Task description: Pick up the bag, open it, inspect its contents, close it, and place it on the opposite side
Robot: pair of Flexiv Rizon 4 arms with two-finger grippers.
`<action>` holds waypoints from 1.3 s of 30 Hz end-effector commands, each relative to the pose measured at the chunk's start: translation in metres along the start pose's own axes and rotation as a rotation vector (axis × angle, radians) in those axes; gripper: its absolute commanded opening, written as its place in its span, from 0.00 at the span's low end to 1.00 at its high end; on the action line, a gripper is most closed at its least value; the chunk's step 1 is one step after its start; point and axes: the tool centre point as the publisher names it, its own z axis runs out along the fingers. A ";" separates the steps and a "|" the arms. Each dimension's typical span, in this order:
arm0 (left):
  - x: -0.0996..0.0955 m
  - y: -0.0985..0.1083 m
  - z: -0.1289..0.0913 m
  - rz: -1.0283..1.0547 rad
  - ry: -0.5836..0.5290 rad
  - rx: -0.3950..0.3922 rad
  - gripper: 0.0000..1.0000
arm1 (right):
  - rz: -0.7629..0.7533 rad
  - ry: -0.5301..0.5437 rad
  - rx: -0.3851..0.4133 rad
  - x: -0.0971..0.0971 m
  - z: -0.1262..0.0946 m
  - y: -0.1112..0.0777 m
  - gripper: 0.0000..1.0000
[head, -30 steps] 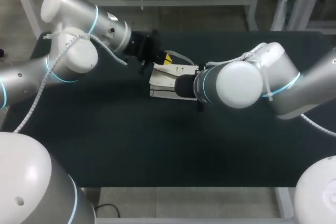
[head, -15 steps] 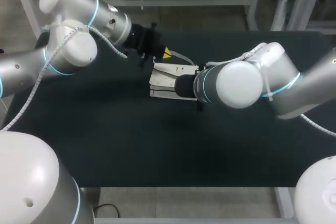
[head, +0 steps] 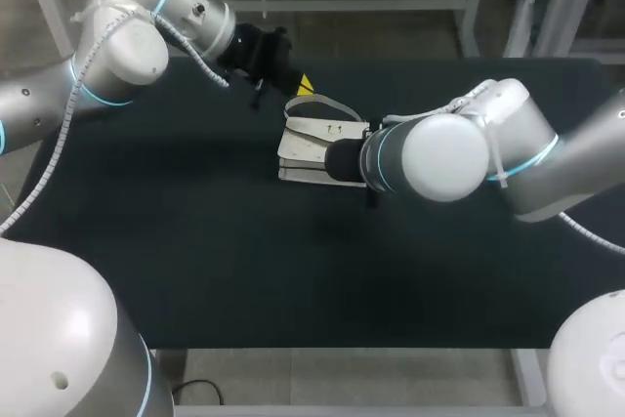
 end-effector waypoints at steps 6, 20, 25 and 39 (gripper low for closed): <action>-0.005 0.000 -0.003 -0.002 0.034 -0.003 0.00 | 0.000 -0.123 -0.013 0.005 0.001 -0.002 0.00; 0.019 -0.006 0.004 0.030 -0.066 -0.006 0.00 | 0.000 -0.123 -0.013 0.005 0.001 -0.002 0.00; 0.033 -0.014 0.004 0.054 -0.150 -0.013 0.00 | 0.000 -0.123 -0.013 0.005 0.001 -0.002 0.00; 0.055 -0.013 0.011 0.062 -0.133 0.006 0.87 | 0.000 -0.123 -0.013 0.005 0.001 -0.002 0.00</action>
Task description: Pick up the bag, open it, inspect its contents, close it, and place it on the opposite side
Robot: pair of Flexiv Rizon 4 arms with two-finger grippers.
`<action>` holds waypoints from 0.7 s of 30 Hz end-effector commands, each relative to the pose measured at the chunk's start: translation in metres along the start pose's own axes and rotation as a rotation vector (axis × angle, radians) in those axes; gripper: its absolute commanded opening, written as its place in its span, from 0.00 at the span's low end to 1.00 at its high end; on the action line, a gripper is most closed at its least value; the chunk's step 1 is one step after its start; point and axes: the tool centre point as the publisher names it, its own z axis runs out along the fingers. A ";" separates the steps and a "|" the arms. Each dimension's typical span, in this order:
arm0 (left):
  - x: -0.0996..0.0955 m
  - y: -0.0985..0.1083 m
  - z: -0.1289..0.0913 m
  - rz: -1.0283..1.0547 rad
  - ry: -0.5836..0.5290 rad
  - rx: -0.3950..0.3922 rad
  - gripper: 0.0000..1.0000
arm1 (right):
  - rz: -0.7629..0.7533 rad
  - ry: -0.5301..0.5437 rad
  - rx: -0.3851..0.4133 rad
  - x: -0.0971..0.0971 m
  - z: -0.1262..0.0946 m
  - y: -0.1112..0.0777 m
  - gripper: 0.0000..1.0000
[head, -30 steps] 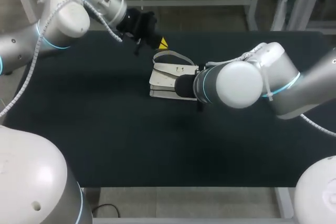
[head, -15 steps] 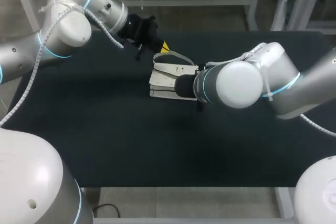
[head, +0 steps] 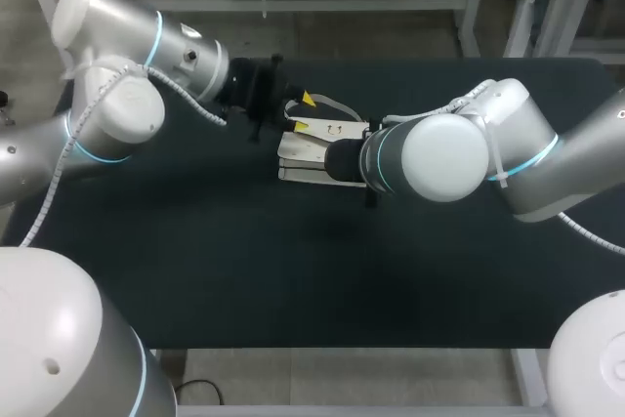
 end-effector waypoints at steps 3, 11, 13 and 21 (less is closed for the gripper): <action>0.011 0.010 0.011 0.005 -0.015 0.010 0.84 | 0.000 -0.123 -0.013 0.005 0.001 -0.002 0.00; 0.015 0.017 0.023 -0.001 0.008 0.018 0.48 | 0.000 -0.123 -0.013 0.005 0.001 -0.002 0.00; 0.016 0.018 0.026 0.000 0.010 0.014 0.48 | 0.000 -0.123 -0.013 0.005 0.001 -0.002 0.00; 0.022 0.022 0.031 -0.005 0.029 0.011 0.48 | 0.000 -0.123 -0.013 0.005 0.001 -0.002 0.00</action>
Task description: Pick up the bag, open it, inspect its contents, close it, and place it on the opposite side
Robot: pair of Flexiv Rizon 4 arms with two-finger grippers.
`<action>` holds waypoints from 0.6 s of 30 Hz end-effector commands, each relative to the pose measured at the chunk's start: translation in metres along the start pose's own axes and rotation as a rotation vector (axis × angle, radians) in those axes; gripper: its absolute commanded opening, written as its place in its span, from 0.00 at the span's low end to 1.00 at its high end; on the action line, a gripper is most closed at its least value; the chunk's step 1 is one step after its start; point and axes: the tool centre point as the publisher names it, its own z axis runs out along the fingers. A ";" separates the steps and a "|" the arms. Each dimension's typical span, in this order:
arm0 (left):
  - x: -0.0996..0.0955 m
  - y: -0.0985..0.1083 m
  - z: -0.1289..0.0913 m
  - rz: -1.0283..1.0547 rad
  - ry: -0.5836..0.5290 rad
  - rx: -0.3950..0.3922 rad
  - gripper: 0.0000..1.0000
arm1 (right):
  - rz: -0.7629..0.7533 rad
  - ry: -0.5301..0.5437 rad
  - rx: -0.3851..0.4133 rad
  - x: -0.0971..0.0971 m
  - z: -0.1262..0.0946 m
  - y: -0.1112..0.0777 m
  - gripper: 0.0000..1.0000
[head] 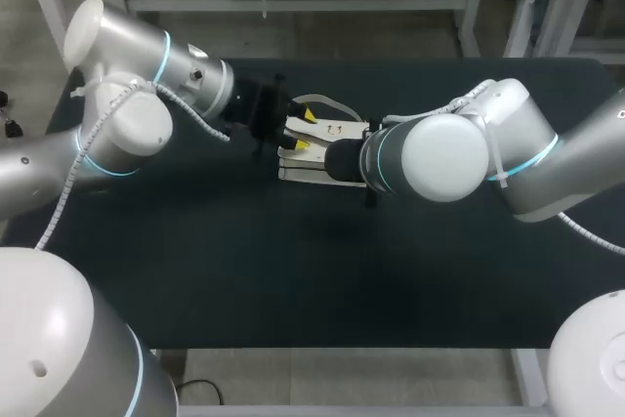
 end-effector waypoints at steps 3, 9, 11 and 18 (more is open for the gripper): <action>0.002 0.004 0.003 -0.001 0.001 0.005 0.47 | 0.000 -0.123 -0.013 0.005 0.001 -0.002 0.00; 0.002 0.007 0.004 -0.001 0.005 0.002 0.44 | 0.000 -0.123 -0.013 0.005 0.001 -0.002 0.00; 0.002 0.008 0.004 -0.002 0.006 -0.002 0.43 | 0.000 -0.123 -0.013 0.005 0.001 -0.002 0.00; -0.001 0.011 0.006 -0.007 0.010 -0.011 0.25 | 0.000 -0.123 -0.013 0.005 0.001 -0.002 0.00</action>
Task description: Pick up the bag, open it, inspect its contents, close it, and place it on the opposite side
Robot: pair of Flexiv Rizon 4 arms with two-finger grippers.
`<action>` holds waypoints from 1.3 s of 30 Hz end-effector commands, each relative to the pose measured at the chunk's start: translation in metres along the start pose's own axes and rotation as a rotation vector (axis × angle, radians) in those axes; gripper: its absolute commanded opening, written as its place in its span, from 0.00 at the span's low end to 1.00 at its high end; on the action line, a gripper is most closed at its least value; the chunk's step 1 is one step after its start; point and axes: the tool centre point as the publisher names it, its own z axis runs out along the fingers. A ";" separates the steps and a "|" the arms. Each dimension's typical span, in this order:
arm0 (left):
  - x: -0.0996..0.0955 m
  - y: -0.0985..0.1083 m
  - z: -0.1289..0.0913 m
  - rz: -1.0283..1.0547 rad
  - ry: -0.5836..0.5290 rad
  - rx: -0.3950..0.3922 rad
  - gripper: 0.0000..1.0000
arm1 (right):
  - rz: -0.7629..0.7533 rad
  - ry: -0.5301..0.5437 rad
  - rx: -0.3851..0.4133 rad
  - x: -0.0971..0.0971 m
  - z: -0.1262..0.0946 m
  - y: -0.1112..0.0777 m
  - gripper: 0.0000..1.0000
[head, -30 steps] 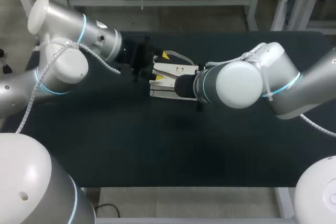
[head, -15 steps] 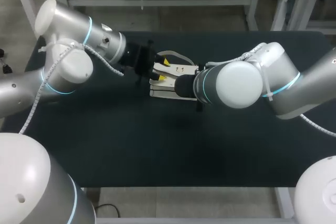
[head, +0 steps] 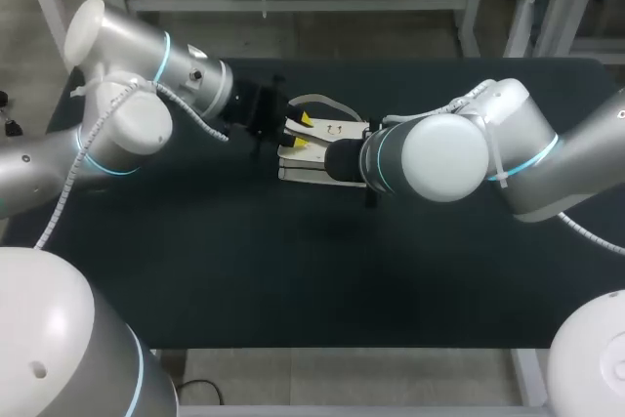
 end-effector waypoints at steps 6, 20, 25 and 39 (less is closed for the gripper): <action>-0.007 0.003 0.005 0.000 0.004 -0.008 0.00 | 0.000 -0.123 -0.013 0.005 0.001 -0.002 0.00; -0.032 -0.002 -0.008 -0.027 0.028 -0.005 0.00 | 0.000 -0.123 -0.013 0.005 0.001 -0.002 0.00; -0.038 -0.004 -0.012 -0.028 0.040 -0.028 0.00 | 0.000 -0.123 -0.013 0.005 0.001 -0.002 0.00; -0.023 -0.013 -0.022 0.001 -0.010 -0.012 0.88 | 0.000 -0.123 -0.013 0.005 0.001 -0.002 0.00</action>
